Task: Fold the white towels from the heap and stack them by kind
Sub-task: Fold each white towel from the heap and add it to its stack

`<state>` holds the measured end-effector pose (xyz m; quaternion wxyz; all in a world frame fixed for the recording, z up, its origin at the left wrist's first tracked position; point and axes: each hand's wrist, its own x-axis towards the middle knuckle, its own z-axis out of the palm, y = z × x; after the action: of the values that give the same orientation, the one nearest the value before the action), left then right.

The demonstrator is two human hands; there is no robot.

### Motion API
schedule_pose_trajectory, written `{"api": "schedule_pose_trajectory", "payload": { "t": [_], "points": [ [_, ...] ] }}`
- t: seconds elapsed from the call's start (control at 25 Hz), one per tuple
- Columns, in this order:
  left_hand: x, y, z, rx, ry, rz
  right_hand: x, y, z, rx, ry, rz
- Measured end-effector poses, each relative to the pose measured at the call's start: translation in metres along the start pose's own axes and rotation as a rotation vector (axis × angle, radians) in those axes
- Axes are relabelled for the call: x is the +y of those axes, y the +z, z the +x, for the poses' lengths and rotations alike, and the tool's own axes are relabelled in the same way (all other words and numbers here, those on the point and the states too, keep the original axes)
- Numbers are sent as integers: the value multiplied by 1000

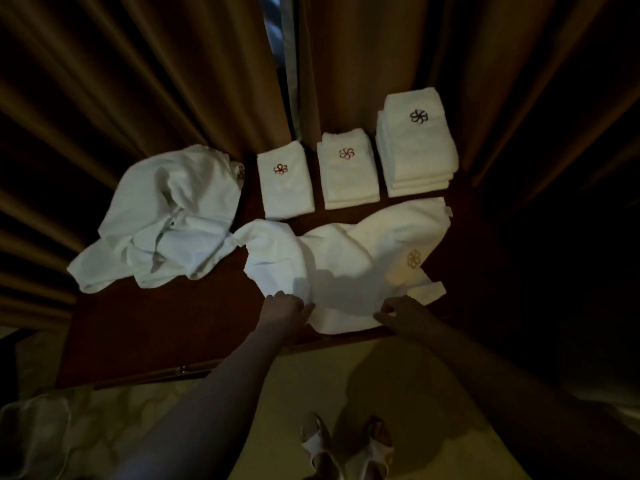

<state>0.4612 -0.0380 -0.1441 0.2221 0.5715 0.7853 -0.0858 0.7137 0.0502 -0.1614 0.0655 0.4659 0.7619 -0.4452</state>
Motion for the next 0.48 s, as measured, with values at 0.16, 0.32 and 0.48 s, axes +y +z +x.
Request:
{"api": "schedule_pose_trajectory", "payload": {
  "t": [0.16,0.32,0.48],
  "points": [
    [30,19,18,-93,31,99,21,-11,20,256,94,125],
    [68,37,47,34,185,-4,65,-25,39,462,260,7],
    [108,53,75,-91,264,-146,104,-26,45,236,176,-336]
  ]
}}
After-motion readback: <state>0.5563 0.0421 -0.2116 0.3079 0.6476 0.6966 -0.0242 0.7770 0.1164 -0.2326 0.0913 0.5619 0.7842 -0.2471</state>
